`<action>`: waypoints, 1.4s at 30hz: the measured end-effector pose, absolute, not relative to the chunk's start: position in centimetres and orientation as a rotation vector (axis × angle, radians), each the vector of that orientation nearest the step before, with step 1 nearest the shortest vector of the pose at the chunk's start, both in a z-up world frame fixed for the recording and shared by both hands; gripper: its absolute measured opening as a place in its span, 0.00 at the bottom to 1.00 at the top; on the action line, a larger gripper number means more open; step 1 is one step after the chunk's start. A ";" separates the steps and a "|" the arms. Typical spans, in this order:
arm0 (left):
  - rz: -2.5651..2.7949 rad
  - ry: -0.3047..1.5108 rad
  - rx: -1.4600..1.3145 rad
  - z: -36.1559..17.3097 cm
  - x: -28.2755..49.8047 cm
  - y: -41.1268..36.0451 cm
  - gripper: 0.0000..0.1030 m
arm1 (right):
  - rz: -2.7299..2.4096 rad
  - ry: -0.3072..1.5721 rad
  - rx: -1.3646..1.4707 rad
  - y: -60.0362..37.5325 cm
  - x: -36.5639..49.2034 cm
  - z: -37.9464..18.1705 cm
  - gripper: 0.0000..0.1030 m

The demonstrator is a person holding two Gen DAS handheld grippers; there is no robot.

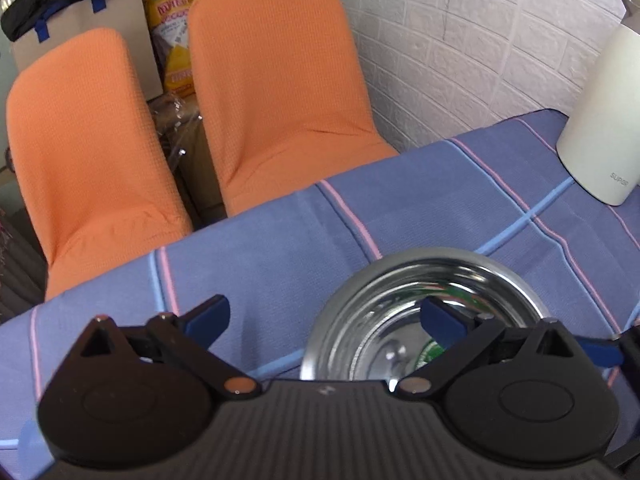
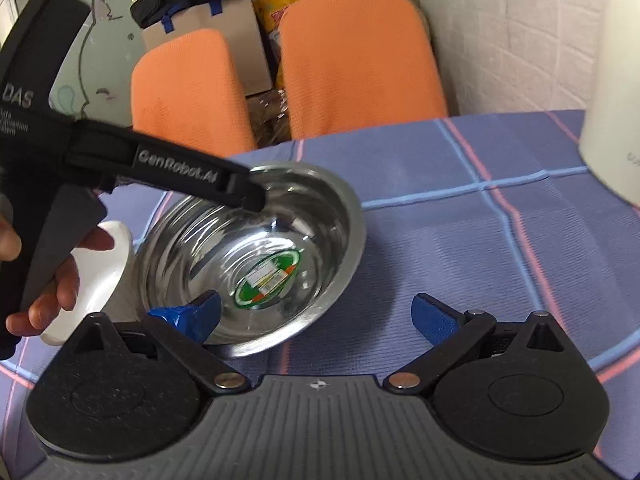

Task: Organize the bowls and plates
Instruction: 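Grasp the rim of the steel bowl with the left gripper, then lift and carry the steel bowl with the left gripper toward the plate stack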

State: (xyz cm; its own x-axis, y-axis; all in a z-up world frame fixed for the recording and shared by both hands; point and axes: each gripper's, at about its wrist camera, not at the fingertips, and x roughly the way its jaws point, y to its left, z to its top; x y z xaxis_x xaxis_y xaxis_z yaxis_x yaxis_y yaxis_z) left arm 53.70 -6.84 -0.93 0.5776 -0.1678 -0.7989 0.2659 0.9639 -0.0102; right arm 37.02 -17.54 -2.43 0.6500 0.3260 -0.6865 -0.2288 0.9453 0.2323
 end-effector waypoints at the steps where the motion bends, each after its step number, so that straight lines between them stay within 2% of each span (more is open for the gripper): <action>1: -0.276 0.933 0.116 -1.0 53.7 -6.9 0.97 | 0.332 0.802 0.141 -17.6 36.9 -2.5 0.87; 11: -0.454 0.998 0.174 -0.9 52.1 -10.0 0.97 | 0.472 0.857 0.286 -18.5 34.5 -0.9 0.87; 20: -0.512 1.014 0.212 -1.1 49.6 -11.8 0.97 | 0.472 0.868 0.293 -18.4 31.3 0.2 0.87; 25: -0.481 0.966 0.239 -1.0 48.9 -11.4 0.97 | 0.360 0.820 0.126 -18.4 30.2 0.0 0.87; 37: -0.446 0.969 0.191 -2.3 50.2 -10.1 0.97 | 0.278 0.781 0.005 -17.5 34.0 -1.4 0.85; 39: -0.445 0.987 0.174 -2.6 50.3 -9.9 0.92 | 0.282 0.772 -0.031 -17.6 34.0 -2.0 0.85; 40: -0.445 0.995 0.173 -2.7 50.3 -9.9 0.82 | 0.289 0.766 -0.039 -17.5 34.0 -2.3 0.84; 41: -0.442 0.984 0.184 -2.7 50.2 -10.0 0.78 | 0.301 0.756 -0.036 -17.6 33.9 -2.6 0.83; 42: -0.453 0.976 0.186 -2.6 50.0 -10.0 0.64 | 0.320 0.747 -0.018 -17.8 33.8 -2.9 0.82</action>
State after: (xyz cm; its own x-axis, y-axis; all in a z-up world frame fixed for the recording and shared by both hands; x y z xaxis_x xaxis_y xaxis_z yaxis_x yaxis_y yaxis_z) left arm 50.01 -9.99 -2.56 0.4766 -0.2862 -0.8312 0.4503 0.8916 -0.0488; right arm 33.83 -17.84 -2.91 0.6880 0.2791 -0.6699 -0.2920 0.9515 0.0965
